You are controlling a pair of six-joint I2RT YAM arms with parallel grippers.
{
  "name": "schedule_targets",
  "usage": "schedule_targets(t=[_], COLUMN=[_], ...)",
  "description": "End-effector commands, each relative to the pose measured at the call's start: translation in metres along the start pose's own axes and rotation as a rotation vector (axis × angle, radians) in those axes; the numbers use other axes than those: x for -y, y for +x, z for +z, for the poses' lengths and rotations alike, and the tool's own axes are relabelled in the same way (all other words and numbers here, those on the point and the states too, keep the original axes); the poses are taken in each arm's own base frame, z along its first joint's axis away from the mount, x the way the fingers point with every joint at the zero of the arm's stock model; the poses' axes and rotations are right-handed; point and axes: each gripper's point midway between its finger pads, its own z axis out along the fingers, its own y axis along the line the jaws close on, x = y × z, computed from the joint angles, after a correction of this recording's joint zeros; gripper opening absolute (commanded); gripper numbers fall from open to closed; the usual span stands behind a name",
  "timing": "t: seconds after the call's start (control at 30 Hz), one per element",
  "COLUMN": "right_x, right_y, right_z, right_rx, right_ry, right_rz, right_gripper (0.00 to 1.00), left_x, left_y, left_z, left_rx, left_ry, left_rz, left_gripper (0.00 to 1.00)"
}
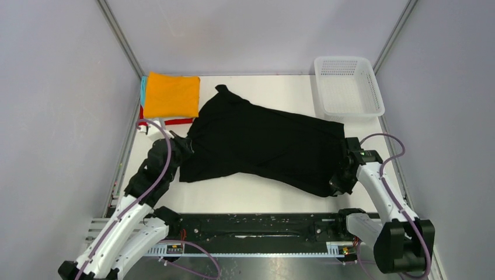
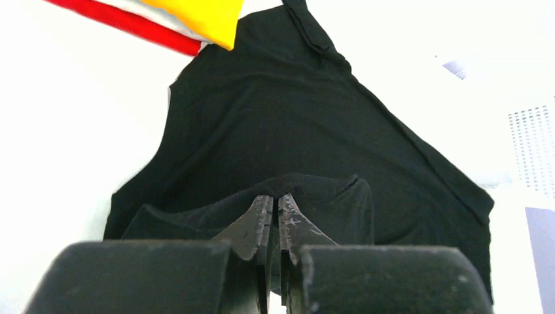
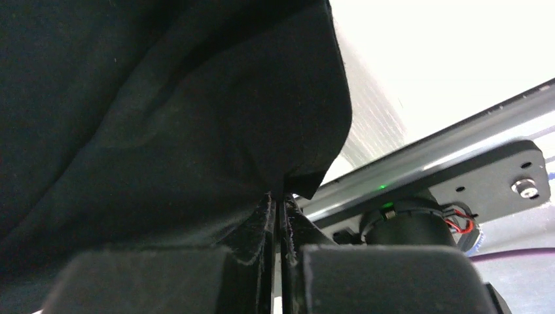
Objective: Fold and stack the t-shirts
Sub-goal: Grab the side of the flattened tshirt closest away from the robot with both arms, then fold the flattened tshirt in 1/3 of the way
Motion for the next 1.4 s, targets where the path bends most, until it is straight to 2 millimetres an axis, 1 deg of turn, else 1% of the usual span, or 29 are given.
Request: schedule_targets(t=[0.0, 0.07, 0.17, 0.3, 0.4, 0.5, 0.6, 0.67, 0.8, 0.83, 0.9, 0.93, 1.0, 1.1, 1.2, 1.3, 1.33, 1.37], right_x=[0.022, 0.028, 0.031, 0.03, 0.021, 0.008, -0.002, -0.012, -0.043, -0.048, -0.053, -0.055, -0.061, -0.068, -0.076, -0.088, -0.092, -0.095], right_y=[0.016, 0.019, 0.023, 0.019, 0.012, -0.003, -0.02, -0.033, -0.063, -0.069, -0.083, -0.09, -0.1, -0.11, -0.131, -0.156, -0.166, -0.176], right_z=[-0.023, -0.028, -0.036, -0.035, -0.033, -0.035, -0.039, -0.041, -0.042, -0.042, -0.038, -0.039, -0.037, -0.029, -0.023, -0.018, -0.015, -0.013], right_rx=[-0.01, 0.004, 0.02, 0.046, 0.055, 0.089, 0.109, 0.119, 0.144, 0.14, 0.135, 0.143, 0.127, 0.137, 0.178, 0.214, 0.236, 0.258], right_ry=[0.049, 0.052, 0.033, 0.021, -0.002, -0.034, -0.029, -0.031, -0.081, -0.079, -0.047, -0.043, -0.035, -0.038, -0.015, -0.004, 0.004, 0.01], right_rz=[-0.023, -0.021, -0.025, -0.033, -0.046, -0.056, -0.079, -0.094, -0.105, -0.113, -0.125, -0.126, -0.12, -0.092, -0.079, -0.065, -0.045, -0.027], right_gripper=[0.03, 0.03, 0.03, 0.05, 0.05, 0.06, 0.06, 0.07, 0.07, 0.07, 0.08, 0.08, 0.09, 0.12, 0.14, 0.21, 0.25, 0.34], left_x=[-0.012, -0.012, -0.014, -0.015, -0.015, -0.011, -0.007, -0.008, -0.003, 0.0, 0.008, 0.008, 0.012, 0.012, 0.005, -0.002, -0.004, -0.006], left_y=[-0.008, -0.007, -0.003, -0.005, -0.009, -0.01, -0.01, -0.014, -0.018, -0.019, -0.023, -0.024, -0.027, -0.024, -0.019, -0.015, -0.014, -0.012], left_z=[-0.016, -0.022, -0.027, -0.03, -0.026, -0.016, -0.002, 0.008, 0.033, 0.039, 0.056, 0.061, 0.079, 0.103, 0.125, 0.147, 0.155, 0.164], left_rx=[0.057, 0.056, 0.048, 0.059, 0.07, 0.07, 0.069, 0.079, 0.092, 0.095, 0.099, 0.099, 0.097, 0.072, 0.048, 0.019, 0.012, 0.003], left_ry=[-0.015, 0.004, 0.013, 0.018, 0.0, -0.009, -0.038, -0.077, -0.125, -0.128, -0.138, -0.147, -0.166, -0.201, -0.237, -0.278, -0.291, -0.3], left_rz=[-0.1, -0.121, -0.141, -0.149, -0.141, -0.13, -0.11, -0.092, -0.038, -0.022, 0.006, 0.018, 0.044, 0.072, 0.097, 0.114, 0.114, 0.113], left_gripper=[0.0, 0.0, 0.0, 0.0, 0.0, 0.0, 0.0, 0.0, 0.0, 0.0, 0.0, 0.0, 0.0, 0.0, 0.0, 0.0, 0.0, 0.05])
